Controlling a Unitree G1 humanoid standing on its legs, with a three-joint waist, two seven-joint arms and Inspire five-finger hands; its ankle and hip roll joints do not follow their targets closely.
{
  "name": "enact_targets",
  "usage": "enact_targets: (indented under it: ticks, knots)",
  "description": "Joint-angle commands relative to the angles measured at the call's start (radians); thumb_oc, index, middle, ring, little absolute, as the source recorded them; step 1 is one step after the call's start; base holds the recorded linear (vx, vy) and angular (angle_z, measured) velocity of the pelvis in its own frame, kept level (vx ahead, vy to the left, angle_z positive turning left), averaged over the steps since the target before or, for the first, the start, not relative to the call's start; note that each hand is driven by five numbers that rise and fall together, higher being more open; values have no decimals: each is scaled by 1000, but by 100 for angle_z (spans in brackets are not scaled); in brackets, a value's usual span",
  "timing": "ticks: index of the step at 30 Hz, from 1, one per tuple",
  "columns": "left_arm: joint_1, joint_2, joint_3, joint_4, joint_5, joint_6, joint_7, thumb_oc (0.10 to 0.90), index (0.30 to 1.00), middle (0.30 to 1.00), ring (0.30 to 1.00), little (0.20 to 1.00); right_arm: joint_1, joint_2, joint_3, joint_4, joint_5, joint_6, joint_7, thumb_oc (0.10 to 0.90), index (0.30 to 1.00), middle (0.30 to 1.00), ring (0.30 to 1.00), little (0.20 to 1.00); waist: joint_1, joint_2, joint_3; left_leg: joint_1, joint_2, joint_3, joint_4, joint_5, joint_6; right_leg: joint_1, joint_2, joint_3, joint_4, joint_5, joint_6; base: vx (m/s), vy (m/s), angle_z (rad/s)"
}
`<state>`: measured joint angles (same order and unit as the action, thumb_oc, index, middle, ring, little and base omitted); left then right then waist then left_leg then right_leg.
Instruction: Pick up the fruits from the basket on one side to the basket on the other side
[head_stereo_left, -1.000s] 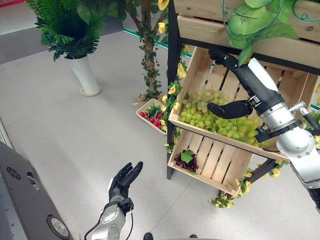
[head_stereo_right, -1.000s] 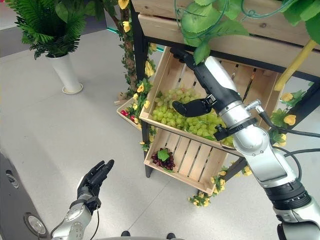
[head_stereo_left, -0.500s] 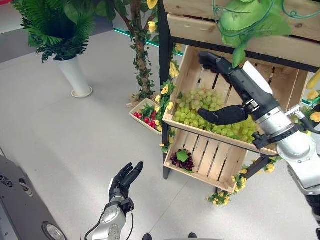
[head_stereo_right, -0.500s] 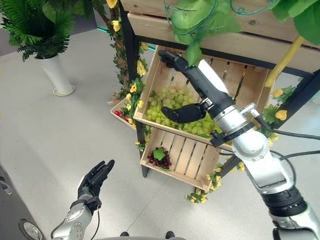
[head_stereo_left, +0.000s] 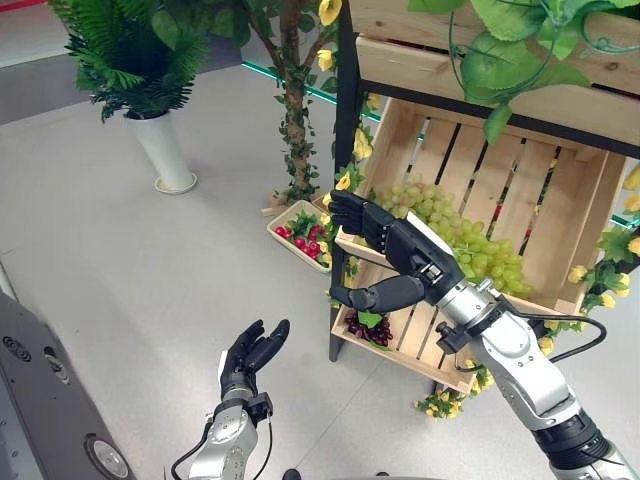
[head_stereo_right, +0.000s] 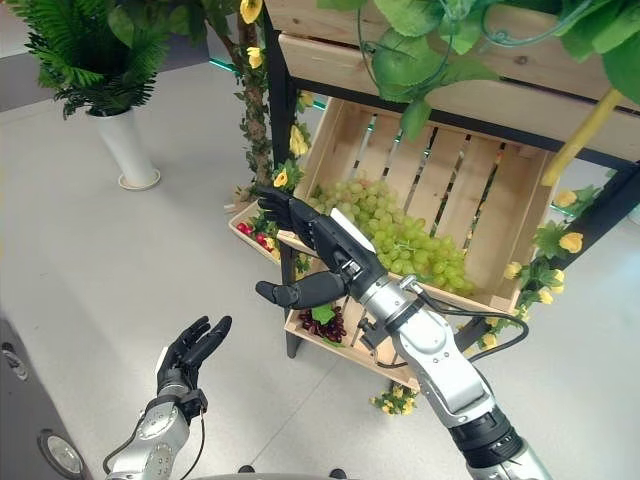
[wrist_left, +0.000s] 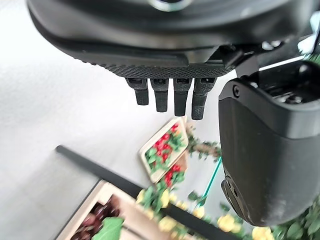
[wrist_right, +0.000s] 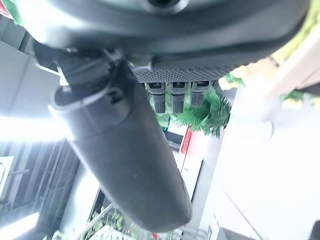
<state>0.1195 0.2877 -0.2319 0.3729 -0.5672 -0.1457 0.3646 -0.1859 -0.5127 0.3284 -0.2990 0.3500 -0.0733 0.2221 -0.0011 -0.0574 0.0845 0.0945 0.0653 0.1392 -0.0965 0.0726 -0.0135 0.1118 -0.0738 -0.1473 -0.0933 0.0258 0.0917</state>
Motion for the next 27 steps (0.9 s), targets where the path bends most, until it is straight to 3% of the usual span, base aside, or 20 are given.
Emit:
enact_targets:
  ticks: [1, 9, 17, 19, 21, 22, 23, 24, 25, 26, 27]
  knots:
    - [-122, 25, -17, -49, 88, -138, 21, 800, 900, 900, 900, 900, -81, 31, -40, -56, 23, -176, -7, 800, 900, 900, 900, 900, 30, 7, -24, 41, -43, -24, 9, -125, 39, 45, -14, -85, 6, -16, -35, 4, -3, 5]
    - [-113, 24, -9, -32, 90, -155, 27, 800, 900, 900, 900, 900, -66, 77, 15, -29, 130, -130, 48, 800, 900, 900, 900, 900, 54, 7, -17, 26, -54, -56, 9, -119, 42, 50, -19, -112, 6, -19, -36, 8, -2, 10]
    - [-111, 25, -16, -51, 97, -176, 52, 800, 900, 900, 900, 900, -49, 107, 100, 31, 130, -65, 54, 800, 900, 900, 900, 900, 84, 11, -2, 20, -62, -90, 9, -107, 48, 51, -26, -148, 42, -42, -41, 39, 59, 18]
    - [-110, 27, -32, -53, 98, -185, 55, 800, 900, 900, 900, 900, -39, 105, 105, 79, 119, -53, 35, 800, 900, 900, 900, 900, 97, 12, 11, 12, -75, -124, 9, -99, 67, 25, -46, -171, 163, -68, -33, 34, 116, 19]
    - [-109, 36, -38, -58, 109, -189, 50, 800, 900, 900, 900, 900, -28, 110, 106, 105, 113, -65, 36, 800, 900, 900, 900, 900, 101, 12, 23, 7, -92, -142, 9, -91, 84, -20, -70, -177, 284, -42, -17, -5, 106, 26]
    - [-102, 46, -43, -71, 125, -188, 47, 800, 900, 900, 900, 900, -10, 107, 110, 120, 108, -78, 38, 800, 900, 900, 900, 900, 103, 20, 40, 0, -105, -159, 9, -79, 98, -102, -106, -163, 467, 2, -3, -43, 100, 36]
    - [-92, 62, -50, -86, 127, -182, 43, 800, 900, 900, 900, 900, 9, 99, 113, 133, 103, -96, 33, 800, 900, 900, 900, 900, 99, 26, 60, -6, -114, -178, 17, -75, 101, -169, -109, -123, 574, 17, -3, -20, 39, 29]
    - [-83, 71, -43, -89, 134, -172, 25, 800, 900, 900, 900, 900, 27, 93, 112, 146, 100, -108, 27, 800, 900, 900, 900, 900, 91, 32, 72, -7, -119, -208, 19, -69, 102, -196, -91, -77, 604, 11, -15, 15, -66, 19]
    - [-82, 73, -39, -86, 136, -167, 16, 800, 900, 900, 900, 900, 34, 90, 113, 149, 98, -111, 18, 800, 900, 900, 900, 900, 85, 34, 73, -11, -119, -227, 20, -66, 101, -202, -69, -50, 591, 6, -20, 84, -247, 57]
    - [-90, 83, -36, -69, 125, -158, -7, 800, 900, 900, 900, 900, 48, 84, 110, 151, 102, -106, -5, 800, 900, 900, 900, 900, 60, 30, 78, -12, -128, -284, 23, -59, 102, -197, 2, 38, 514, -17, -28, 115, -318, 85]
    - [-99, 86, -31, -58, 121, -154, -32, 800, 900, 900, 900, 900, 67, 78, 104, 144, 103, -105, -22, 800, 900, 900, 900, 900, 43, 29, 78, -9, -134, -330, 21, -55, 106, -183, 20, 88, 438, -19, -39, 137, -372, 160]
